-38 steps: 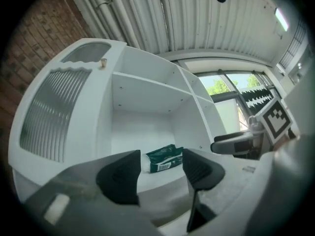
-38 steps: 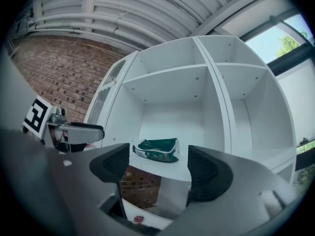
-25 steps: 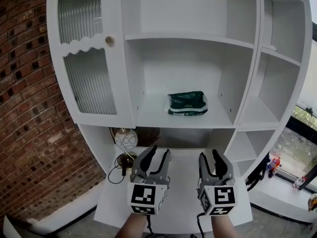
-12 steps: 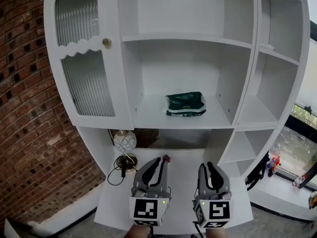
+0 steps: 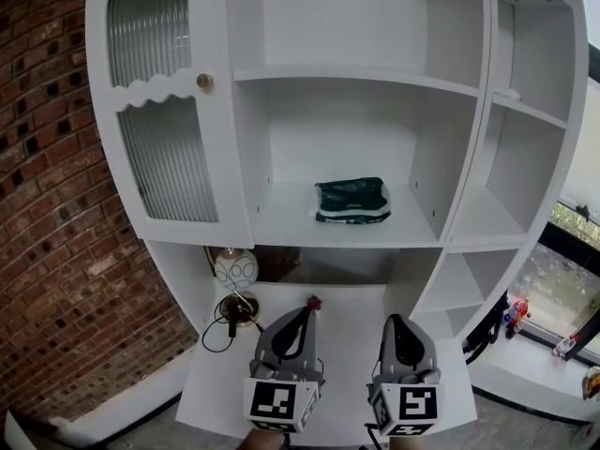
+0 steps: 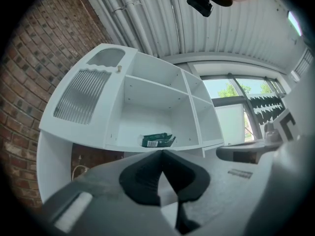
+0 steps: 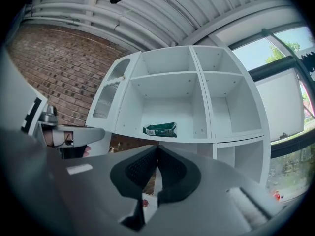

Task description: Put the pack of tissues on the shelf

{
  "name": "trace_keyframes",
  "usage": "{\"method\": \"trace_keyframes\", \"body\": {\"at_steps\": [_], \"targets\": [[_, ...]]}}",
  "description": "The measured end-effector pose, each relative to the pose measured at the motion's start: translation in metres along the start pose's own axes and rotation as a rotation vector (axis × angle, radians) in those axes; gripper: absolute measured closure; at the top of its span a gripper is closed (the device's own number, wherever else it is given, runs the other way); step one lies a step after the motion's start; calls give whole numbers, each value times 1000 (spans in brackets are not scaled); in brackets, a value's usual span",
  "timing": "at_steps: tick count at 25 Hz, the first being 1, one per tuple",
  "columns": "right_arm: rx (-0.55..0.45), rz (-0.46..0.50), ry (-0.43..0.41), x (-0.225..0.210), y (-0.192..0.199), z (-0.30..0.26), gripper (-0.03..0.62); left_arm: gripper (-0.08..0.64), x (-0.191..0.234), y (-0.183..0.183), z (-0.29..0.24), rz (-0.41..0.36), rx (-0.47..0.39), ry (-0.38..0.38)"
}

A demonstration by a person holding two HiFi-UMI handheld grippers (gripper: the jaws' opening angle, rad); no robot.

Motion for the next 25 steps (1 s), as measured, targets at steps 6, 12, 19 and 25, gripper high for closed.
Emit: {"method": "trace_keyframes", "body": {"at_steps": [6,12,19,25], "targets": [[-6,13,-3,-1,-6,-2,586,552,2,-5,0,-8,3,-10],[26,1,-2,2,-12,-2,586,552,5,-11,1,-11,3,-20],[-40,30,-18,3,-16,-1,589,552,2,-13,0,-19,9,-15],[-44,40,-11,3,-13,-6,591,552,-1,-7,-4,-20,27,-5]]}}
Point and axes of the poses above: the fingertips, and each gripper's own axes: z backward along the fingers, x to its left, y out of its underside, the point moved 9 cm from there along z, backward along the fingers, and after that the axes turned 15 degrees about -z, right-handed, at the moved point
